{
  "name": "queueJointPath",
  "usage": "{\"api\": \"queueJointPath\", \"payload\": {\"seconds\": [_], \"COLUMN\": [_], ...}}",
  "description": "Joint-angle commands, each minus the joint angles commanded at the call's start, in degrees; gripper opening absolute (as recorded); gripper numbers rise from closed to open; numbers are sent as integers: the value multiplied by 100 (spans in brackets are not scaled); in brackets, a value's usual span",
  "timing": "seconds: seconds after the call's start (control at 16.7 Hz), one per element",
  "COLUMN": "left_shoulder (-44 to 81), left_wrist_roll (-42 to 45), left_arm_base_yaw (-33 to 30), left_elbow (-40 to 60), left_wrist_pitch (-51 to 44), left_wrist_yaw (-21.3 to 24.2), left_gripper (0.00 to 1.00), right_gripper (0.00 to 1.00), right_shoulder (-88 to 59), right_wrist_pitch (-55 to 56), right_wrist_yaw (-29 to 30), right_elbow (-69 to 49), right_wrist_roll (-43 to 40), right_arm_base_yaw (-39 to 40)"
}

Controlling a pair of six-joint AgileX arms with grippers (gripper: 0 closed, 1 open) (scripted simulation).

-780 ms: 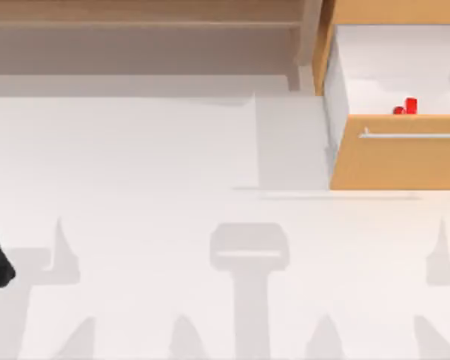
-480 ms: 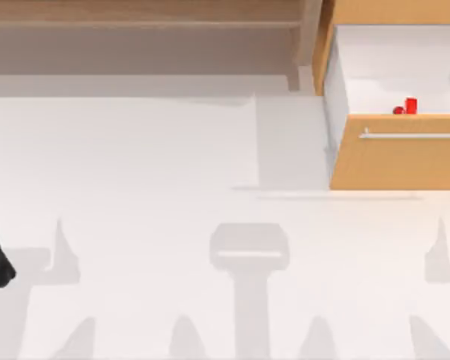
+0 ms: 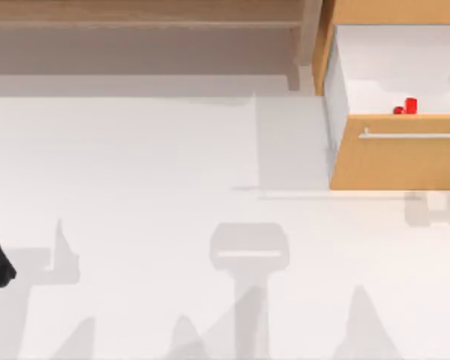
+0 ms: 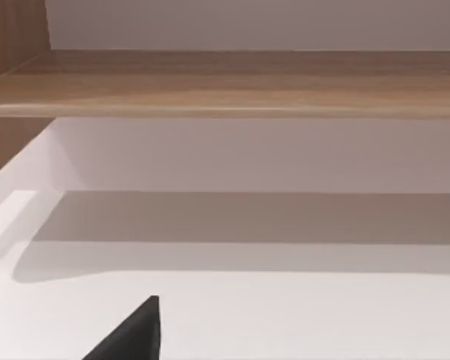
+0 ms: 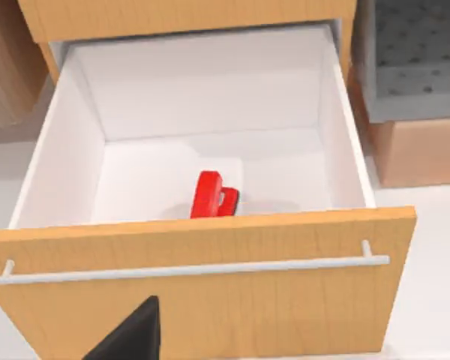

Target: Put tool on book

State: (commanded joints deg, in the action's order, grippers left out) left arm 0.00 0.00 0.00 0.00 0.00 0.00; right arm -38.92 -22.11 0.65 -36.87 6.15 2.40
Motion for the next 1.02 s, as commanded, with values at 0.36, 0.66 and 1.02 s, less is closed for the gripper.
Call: {"api": "queueJointPath", "payload": {"seconds": [0.36,0.66,1.02], "left_shoulder": [0,0,0], "left_wrist_roll": [0,0,0], "left_arm_base_yaw": [0,0,0], "left_elbow": [0,0,0], "left_wrist_pitch": [0,0,0], "left_wrist_yaw": [0,0,0], "left_gripper": [100,100,100], "right_gripper": [100,100,100], "right_shoulder": [-4098,-7097,-9482], "right_wrist_pitch": [-2003,-3607,-4929], "right_wrist_yaw": [56,98,136], "right_elbow": [-3643,-6314,-8563], "right_wrist_roll": [551,968,1328], "right_arm_base_yaw": [229,429,577]}}
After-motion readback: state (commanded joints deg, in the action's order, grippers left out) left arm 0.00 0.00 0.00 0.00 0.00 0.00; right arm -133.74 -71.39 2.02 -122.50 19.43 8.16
